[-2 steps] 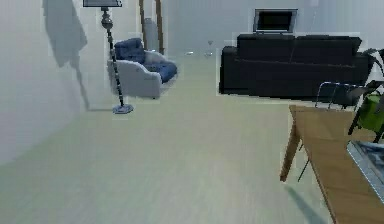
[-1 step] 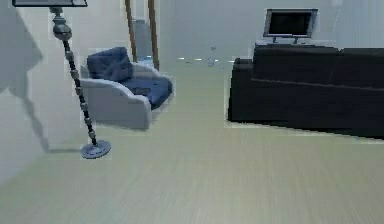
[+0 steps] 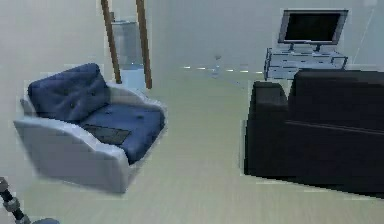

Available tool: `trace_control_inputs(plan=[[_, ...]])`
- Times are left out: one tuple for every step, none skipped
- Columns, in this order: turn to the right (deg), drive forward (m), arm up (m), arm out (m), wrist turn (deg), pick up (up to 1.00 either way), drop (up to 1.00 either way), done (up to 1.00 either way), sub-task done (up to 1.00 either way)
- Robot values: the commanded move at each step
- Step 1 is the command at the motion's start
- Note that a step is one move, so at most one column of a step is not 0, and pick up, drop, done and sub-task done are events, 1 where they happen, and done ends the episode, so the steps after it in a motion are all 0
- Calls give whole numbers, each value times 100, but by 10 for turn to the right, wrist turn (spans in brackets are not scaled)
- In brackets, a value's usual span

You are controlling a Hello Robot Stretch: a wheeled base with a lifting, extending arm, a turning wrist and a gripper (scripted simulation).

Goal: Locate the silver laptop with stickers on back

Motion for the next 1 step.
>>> trace_control_inputs(plan=[[0,100,0,0,0,0,0,0,0]])
